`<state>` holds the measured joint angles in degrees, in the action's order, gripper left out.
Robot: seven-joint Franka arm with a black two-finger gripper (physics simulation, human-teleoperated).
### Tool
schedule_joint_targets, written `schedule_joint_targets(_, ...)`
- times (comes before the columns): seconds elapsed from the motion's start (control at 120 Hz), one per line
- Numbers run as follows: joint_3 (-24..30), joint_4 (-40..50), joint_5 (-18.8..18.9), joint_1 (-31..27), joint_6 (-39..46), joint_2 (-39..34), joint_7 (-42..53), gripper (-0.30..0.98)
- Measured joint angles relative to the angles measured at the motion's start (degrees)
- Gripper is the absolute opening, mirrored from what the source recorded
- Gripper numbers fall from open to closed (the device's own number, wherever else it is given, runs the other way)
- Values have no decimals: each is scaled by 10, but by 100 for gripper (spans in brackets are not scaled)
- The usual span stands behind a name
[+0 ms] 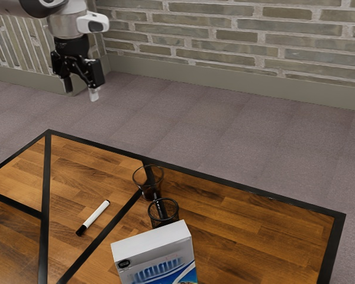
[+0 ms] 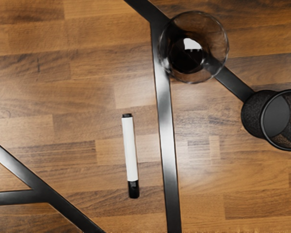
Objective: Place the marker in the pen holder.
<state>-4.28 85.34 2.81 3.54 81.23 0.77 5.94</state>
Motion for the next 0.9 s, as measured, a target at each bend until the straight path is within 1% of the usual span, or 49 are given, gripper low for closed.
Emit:
schedule_joint_targets(0.133,0,0,0,-4,-3,0,8,69)
schedule_joint_targets(0.2,-2,1,-7,-4,-4,-1,11,69)
schedule_joint_targets(0.233,0,1,-3,-7,-4,-7,13,69)
schedule_joint_targets(0.267,0,12,3,-7,0,-11,15,69)
schedule_joint_targets(0.3,-7,57,7,-1,15,-14,17,69)
schedule_joint_targets(0.333,-26,126,11,17,42,-16,19,69)
schedule_joint_targets(0.383,-69,241,11,56,96,-14,23,69)
schedule_joint_targets(0.425,-90,292,2,72,136,0,25,69)
schedule_joint_targets(0.475,-101,303,-13,69,175,44,27,68)
schedule_joint_targets(0.525,-105,302,-23,33,208,80,28,68)
schedule_joint_targets(0.583,-108,306,-29,-3,241,95,29,69)
schedule_joint_targets(0.667,-108,321,-37,-13,293,114,29,69)
schedule_joint_targets(0.7,-108,345,-39,-7,315,110,27,69)
schedule_joint_targets(0.733,-108,396,-40,-3,345,81,25,69)
schedule_joint_targets(0.783,-108,440,-42,3,385,60,21,69)
schedule_joint_targets(0.9,-108,489,-41,12,467,49,13,69)
